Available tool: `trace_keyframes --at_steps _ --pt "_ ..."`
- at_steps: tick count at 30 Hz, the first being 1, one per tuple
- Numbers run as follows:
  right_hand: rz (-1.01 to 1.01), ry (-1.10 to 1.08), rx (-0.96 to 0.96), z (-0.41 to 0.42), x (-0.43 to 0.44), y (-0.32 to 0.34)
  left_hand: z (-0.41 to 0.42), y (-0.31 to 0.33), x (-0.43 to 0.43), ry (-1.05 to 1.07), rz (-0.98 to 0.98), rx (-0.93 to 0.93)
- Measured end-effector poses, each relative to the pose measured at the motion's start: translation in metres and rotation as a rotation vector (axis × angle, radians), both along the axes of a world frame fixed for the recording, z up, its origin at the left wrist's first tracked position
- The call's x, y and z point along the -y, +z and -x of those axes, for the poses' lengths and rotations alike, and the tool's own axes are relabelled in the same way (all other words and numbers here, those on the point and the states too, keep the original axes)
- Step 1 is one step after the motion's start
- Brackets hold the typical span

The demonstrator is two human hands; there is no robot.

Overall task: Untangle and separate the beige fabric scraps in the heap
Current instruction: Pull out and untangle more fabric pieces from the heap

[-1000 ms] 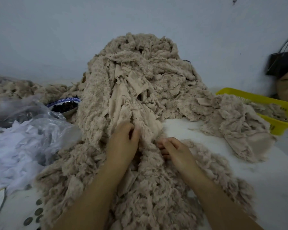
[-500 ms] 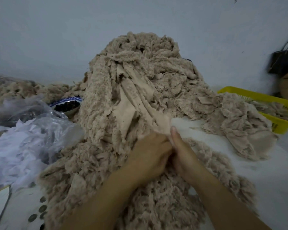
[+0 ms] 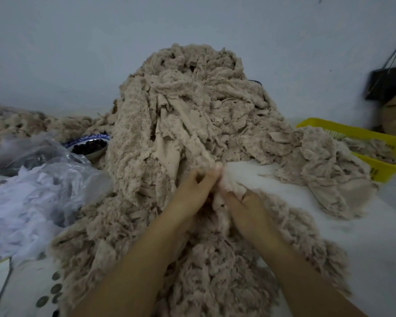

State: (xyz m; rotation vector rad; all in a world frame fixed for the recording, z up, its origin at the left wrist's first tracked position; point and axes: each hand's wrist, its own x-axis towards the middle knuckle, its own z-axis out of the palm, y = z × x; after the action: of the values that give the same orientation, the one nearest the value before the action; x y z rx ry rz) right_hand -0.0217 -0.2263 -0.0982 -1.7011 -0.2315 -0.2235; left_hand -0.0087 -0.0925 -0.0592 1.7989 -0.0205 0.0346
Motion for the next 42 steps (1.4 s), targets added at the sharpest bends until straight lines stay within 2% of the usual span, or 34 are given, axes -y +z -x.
trace_keyframes --at_steps 2,4,7,9,13,16,18,21,24,27,30,34,37,40,42 --pt "0.052 0.071 0.019 0.004 -0.004 -0.001 -0.013 0.002 0.000 0.052 0.100 -0.087" --pt "0.028 0.076 -0.030 0.006 -0.004 0.001 -0.022 0.003 0.000 0.160 0.348 -0.170" --pt "0.014 -0.095 -0.154 0.007 0.001 0.004 -0.025 0.006 0.004 0.238 0.687 -0.231" --pt "-0.024 -0.184 -0.215 0.003 0.005 0.000 -0.025 0.002 0.010 0.246 0.774 -0.221" --pt "-0.100 -0.288 -0.275 -0.001 0.009 0.002 -0.018 -0.010 0.011 0.274 0.772 -0.170" --pt "-0.189 -0.303 -0.286 -0.009 0.009 0.004 -0.015 -0.020 0.006 0.315 0.673 -0.076" --pt "-0.385 -0.241 -0.362 -0.013 0.008 0.006 -0.013 -0.023 0.005 0.324 0.649 -0.033" --pt "-0.603 -0.139 -0.380 -0.016 0.007 0.006 -0.012 -0.023 0.004 0.291 0.818 -0.084" --pt "-0.528 -0.139 -0.343 -0.016 0.004 0.002 -0.011 -0.018 0.007 0.233 1.026 -0.277" --pt "-0.384 -0.123 -0.305 -0.012 0.000 -0.004 -0.013 -0.007 0.007 0.217 1.132 -0.424" --pt "-0.431 -0.106 -0.263 -0.011 0.002 -0.003 -0.018 -0.001 0.005 0.238 1.102 -0.352" --pt "-0.400 -0.255 -0.337 -0.017 0.013 -0.002 -0.018 -0.003 0.001 0.258 0.990 -0.214" --pt "-0.343 -0.312 -0.347 -0.018 0.018 -0.002 -0.010 -0.006 0.000 0.279 0.958 -0.184" --pt "-0.372 -0.355 -0.366 -0.021 0.022 0.001 -0.002 -0.010 0.001 0.268 0.889 -0.128" --pt "-0.421 -0.358 -0.375 -0.022 0.024 0.000 0.001 -0.009 0.000 0.279 0.917 -0.115"
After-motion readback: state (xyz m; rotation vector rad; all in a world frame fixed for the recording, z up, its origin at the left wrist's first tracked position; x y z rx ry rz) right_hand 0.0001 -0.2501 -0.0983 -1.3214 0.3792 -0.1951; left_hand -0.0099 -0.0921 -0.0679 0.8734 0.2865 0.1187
